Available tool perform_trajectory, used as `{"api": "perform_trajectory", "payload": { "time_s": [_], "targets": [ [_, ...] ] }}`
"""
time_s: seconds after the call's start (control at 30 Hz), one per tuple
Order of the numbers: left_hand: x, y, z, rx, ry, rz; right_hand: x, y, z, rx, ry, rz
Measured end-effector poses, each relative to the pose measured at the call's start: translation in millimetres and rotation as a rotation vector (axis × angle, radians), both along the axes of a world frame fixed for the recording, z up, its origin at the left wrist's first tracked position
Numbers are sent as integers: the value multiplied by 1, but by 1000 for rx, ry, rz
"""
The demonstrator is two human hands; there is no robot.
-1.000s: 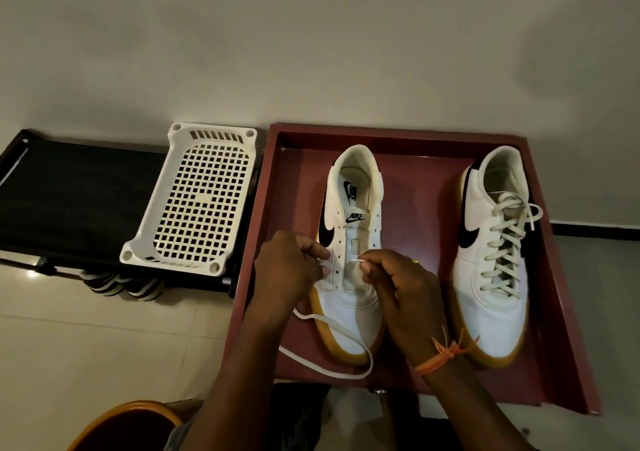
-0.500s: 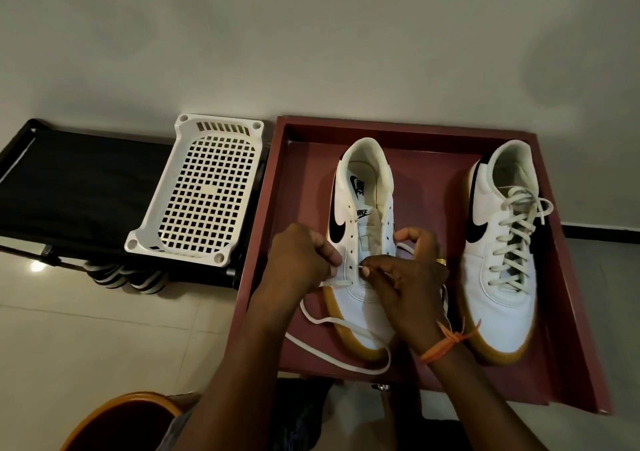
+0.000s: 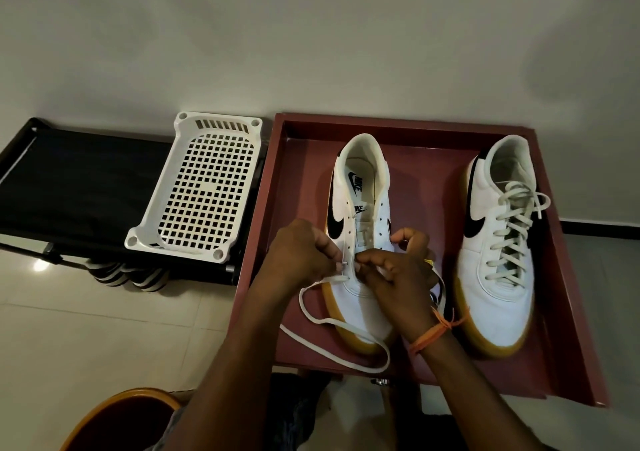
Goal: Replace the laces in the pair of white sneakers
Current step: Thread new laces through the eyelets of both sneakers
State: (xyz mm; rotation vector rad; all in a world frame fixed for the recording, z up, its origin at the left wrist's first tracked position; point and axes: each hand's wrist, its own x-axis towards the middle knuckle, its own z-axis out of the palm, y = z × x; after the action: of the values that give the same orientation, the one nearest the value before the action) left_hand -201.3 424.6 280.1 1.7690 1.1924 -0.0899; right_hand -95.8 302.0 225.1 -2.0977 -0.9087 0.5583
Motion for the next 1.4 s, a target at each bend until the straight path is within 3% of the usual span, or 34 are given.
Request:
{"api": "perform_trajectory", "payload": {
  "time_s": [0.47,0.57,0.7,0.8,0.87,0.93,1.03,1.13,1.2,1.4],
  "targets": [
    [0,2,8,128,-25,-44,8,-3,-6,-73,-27,85],
    [-16,19,17,55,-161,177,12,-5,-8,-101,-48,89],
    [-30,34,29,-79,-519,633,10,-7,-2,-107,-51,91],
    [-32,39,28,-135,-683,790,13,-8,-2,-74,-18,120],
    [-30,38,21,-113,-555,690,16,-8,-1,-64,-24,136],
    [-25,33,8,-98,-245,508,18,-7,1,-41,-30,176],
    [-13,20,1,-260,90,260,25,-8,6,27,63,194],
    [-4,8,-4,-257,72,119,36,-13,5,71,24,210],
    [-1,3,-10,-231,2,139,42,-15,1,77,-17,239],
    [3,4,-13,-142,-194,186,46,-17,0,124,111,253]
  ]
}}
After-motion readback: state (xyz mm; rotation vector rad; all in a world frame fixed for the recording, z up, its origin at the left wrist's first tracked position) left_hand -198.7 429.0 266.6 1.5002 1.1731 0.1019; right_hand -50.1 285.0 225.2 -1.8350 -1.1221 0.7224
